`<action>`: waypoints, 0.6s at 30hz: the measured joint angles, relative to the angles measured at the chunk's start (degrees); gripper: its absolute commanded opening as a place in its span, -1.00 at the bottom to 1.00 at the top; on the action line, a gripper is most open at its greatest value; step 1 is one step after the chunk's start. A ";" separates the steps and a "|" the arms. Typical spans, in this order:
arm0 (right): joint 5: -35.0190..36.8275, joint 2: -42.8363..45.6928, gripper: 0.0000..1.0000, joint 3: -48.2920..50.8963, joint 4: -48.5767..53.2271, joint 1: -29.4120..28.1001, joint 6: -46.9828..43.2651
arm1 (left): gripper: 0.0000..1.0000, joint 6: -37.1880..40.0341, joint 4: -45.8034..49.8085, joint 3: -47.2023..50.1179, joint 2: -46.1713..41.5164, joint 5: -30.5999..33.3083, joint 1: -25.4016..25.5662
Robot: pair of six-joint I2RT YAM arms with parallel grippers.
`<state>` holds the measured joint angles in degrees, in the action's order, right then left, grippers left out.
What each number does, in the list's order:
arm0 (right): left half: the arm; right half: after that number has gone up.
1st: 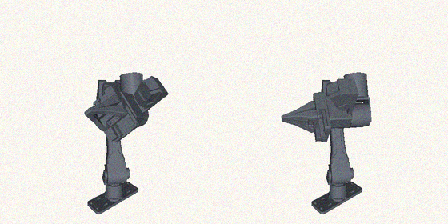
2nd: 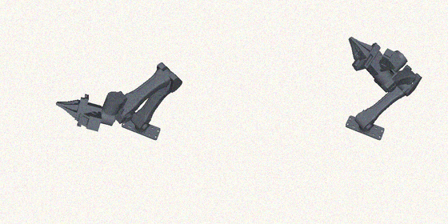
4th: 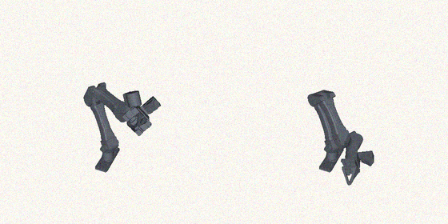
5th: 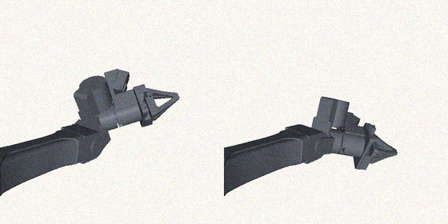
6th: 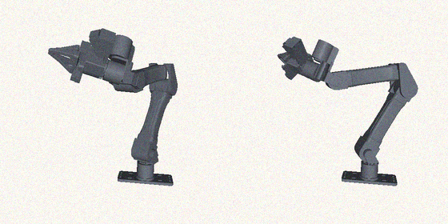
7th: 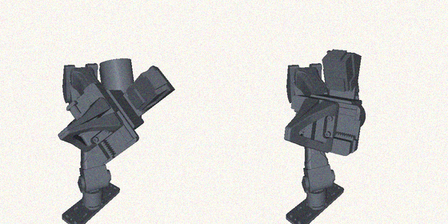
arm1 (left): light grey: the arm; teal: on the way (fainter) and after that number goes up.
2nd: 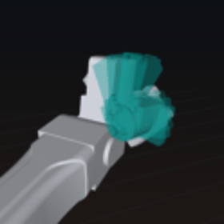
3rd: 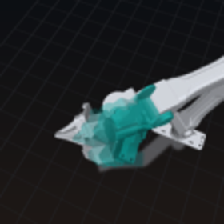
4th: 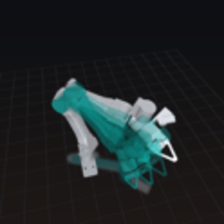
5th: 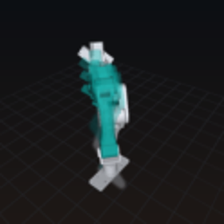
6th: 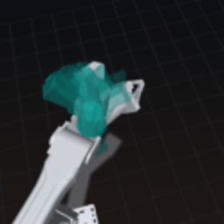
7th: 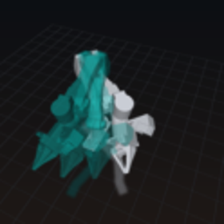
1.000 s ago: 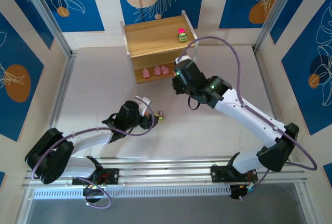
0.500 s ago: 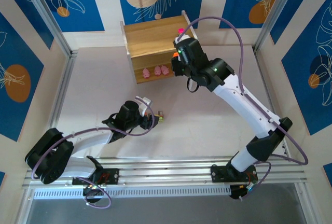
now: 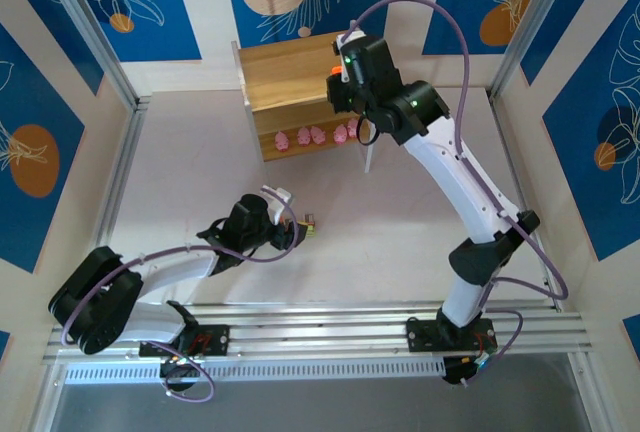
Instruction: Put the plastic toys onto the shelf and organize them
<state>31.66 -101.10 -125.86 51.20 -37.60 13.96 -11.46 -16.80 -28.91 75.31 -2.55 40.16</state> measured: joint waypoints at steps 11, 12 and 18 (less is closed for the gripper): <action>-1.33 -12.59 -0.62 -17.31 4.87 1.53 -0.94 | 0.53 0.00 0.02 -0.11 0.22 -0.04 0.00; -1.33 -13.68 -0.61 -18.84 5.38 1.66 -1.07 | 0.53 0.00 0.02 -0.11 0.22 -0.02 0.00; -1.73 -16.33 -0.60 -21.03 7.17 2.38 -1.49 | 0.53 0.00 0.02 -0.11 0.22 -0.02 0.00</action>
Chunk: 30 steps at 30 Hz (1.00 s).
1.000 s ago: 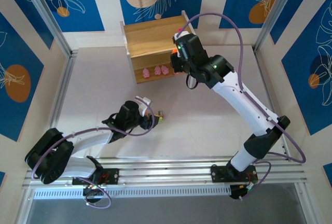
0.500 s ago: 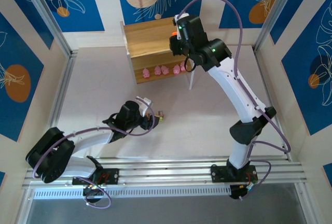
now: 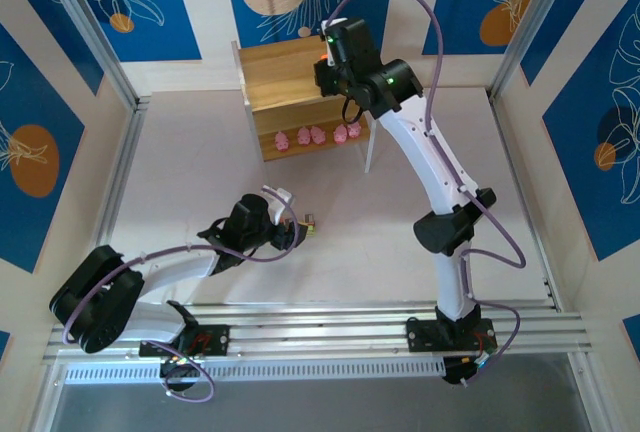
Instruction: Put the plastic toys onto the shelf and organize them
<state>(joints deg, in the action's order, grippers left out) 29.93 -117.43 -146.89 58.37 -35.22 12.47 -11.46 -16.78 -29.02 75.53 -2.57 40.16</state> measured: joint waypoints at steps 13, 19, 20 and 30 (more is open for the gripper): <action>-0.26 -0.35 -0.54 0.00 0.98 1.18 0.02 | 0.53 0.00 -0.02 -0.33 0.04 -0.02 0.00; -0.63 -1.64 -0.53 0.00 0.94 1.51 0.02 | 0.53 0.00 -0.09 -0.42 0.04 0.00 0.00; -0.66 -1.79 -0.53 0.00 0.28 1.60 0.02 | 0.53 0.00 -0.11 -0.42 0.04 0.00 0.00; -1.51 -1.86 -0.34 0.00 0.17 2.03 0.02 | 0.53 0.00 -0.13 -0.42 0.04 -0.02 0.00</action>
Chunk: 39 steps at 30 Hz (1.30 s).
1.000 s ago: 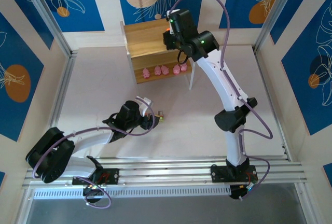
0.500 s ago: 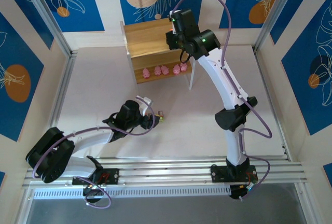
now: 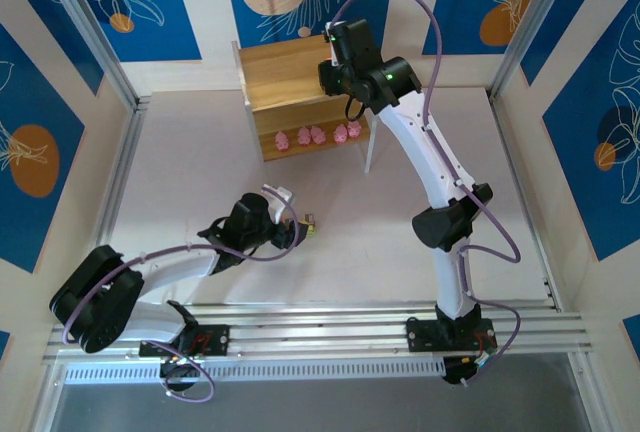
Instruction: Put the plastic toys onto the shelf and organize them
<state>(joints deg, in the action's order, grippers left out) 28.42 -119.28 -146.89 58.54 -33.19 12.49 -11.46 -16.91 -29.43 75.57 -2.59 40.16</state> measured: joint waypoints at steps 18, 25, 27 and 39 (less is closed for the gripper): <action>-0.22 -0.22 -0.19 -2.38 0.24 0.33 -0.02 | 0.53 0.00 -0.02 -0.15 0.04 0.02 0.00; -0.20 0.50 -0.14 -1.92 0.20 0.28 -0.07 | 0.54 0.00 -0.02 -0.22 0.07 0.04 0.00; -0.17 2.14 -0.13 -0.39 0.00 0.20 -0.22 | 0.54 0.00 -0.04 -0.26 0.15 0.07 0.00; 0.48 25.11 -0.09 25.64 -7.89 -2.45 -0.35 | 0.85 0.02 -0.24 -0.22 -0.79 2.38 0.13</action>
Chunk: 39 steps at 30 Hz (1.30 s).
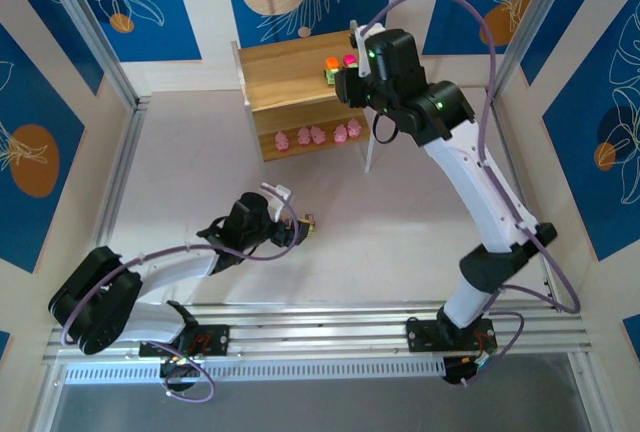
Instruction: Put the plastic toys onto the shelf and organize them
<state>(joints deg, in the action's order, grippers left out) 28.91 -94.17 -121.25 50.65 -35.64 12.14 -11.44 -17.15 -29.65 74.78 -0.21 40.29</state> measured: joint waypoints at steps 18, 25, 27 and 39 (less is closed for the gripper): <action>-0.72 19.87 -0.11 55.58 -16.72 -1.11 7.10 | 0.74 -8.68 6.73 -0.98 -2.80 21.00 10.12; -1.97 22.08 -0.13 66.36 -25.11 -1.29 10.12 | 0.66 -17.18 13.40 -8.81 0.98 29.57 15.93; -2.27 22.40 -0.13 68.78 -26.95 -1.51 10.78 | 0.61 -19.56 15.23 -10.93 2.89 30.82 16.81; -2.62 26.14 -0.12 75.21 -33.92 -4.17 13.11 | 0.47 -30.64 24.39 -20.85 11.93 35.30 20.83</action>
<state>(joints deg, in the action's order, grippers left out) 26.28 -68.03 -46.04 16.73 -39.81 25.26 -42.09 7.25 -50.50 86.72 35.09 61.12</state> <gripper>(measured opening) 0.438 0.744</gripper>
